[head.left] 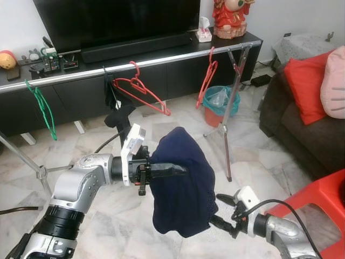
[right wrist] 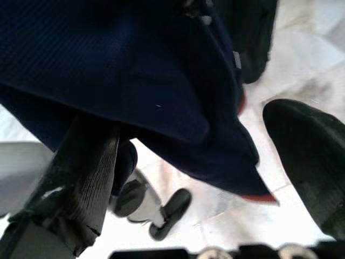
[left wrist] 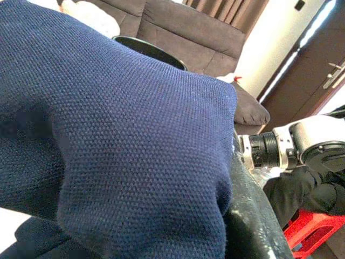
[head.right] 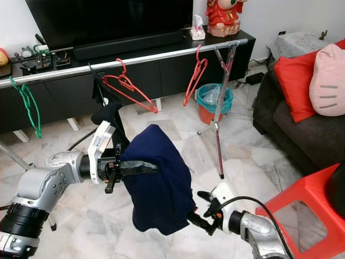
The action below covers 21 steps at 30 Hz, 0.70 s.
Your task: Hang hanger
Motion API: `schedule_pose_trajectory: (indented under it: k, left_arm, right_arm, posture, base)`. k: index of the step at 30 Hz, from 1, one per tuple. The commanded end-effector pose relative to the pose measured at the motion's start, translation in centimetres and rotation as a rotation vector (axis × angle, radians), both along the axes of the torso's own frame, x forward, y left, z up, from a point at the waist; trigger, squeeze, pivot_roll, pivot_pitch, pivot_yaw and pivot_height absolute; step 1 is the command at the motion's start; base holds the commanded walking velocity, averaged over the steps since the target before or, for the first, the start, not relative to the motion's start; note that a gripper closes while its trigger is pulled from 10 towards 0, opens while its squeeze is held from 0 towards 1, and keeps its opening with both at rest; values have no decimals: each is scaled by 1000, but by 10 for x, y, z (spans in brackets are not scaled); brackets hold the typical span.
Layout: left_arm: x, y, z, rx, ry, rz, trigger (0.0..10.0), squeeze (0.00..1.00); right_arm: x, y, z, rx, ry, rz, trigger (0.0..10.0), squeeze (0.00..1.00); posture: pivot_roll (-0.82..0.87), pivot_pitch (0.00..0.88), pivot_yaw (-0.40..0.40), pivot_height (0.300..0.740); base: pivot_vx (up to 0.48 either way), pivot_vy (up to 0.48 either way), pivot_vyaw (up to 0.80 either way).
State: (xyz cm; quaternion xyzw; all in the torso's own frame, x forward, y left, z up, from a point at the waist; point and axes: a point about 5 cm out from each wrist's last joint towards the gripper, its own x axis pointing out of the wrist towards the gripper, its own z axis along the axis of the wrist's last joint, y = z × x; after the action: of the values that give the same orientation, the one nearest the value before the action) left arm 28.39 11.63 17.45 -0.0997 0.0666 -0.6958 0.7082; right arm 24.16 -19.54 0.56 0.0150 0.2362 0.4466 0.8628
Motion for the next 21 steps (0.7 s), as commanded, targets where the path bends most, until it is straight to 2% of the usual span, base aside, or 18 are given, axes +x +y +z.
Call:
schedule_pose_trajectory:
  k: [1, 6, 10, 12, 16, 21]
  left_arm:
    - [-3, -2, 4, -15, -8, -30, 10000, 0]
    - [-3, -2, 5, -18, -10, -27, 10000, 0]
    - [-4, -3, 6, -20, -12, -29, 10000, 0]
    - [-4, -3, 6, -22, -12, -30, 10000, 0]
    - [-4, -3, 9, -33, -18, -32, 10000, 0]
    - [-6, -2, 14, -49, -24, -49, 10000, 0]
  right_arm:
    - [0, 4, -1, -12, -3, 20, 10000, 0]
    - [7, 3, 1, -19, -26, -24, 10000, 0]
    - [18, -3, 2, -115, -84, -123, 10000, 0]
    - [20, -4, 2, -113, -78, -148, 10000, 0]
    - [15, 1, 0, -84, -45, -78, 10000, 0]
    - [12, -1, -6, -112, -24, -83, 10000, 0]
  posture:
    - [-4, 31, 53, 740]
    - [-1, 31, 52, 740]
    - [-2, 30, 51, 740]
    - [-2, 30, 51, 740]
    - [4, 28, 48, 740]
    - [6, 27, 47, 740]
  base:
    - [0, 0, 0]
    - [0, 0, 0]
    - [0, 0, 0]
    - [0, 0, 0]
    - [0, 0, 0]
    - [0, 0, 0]
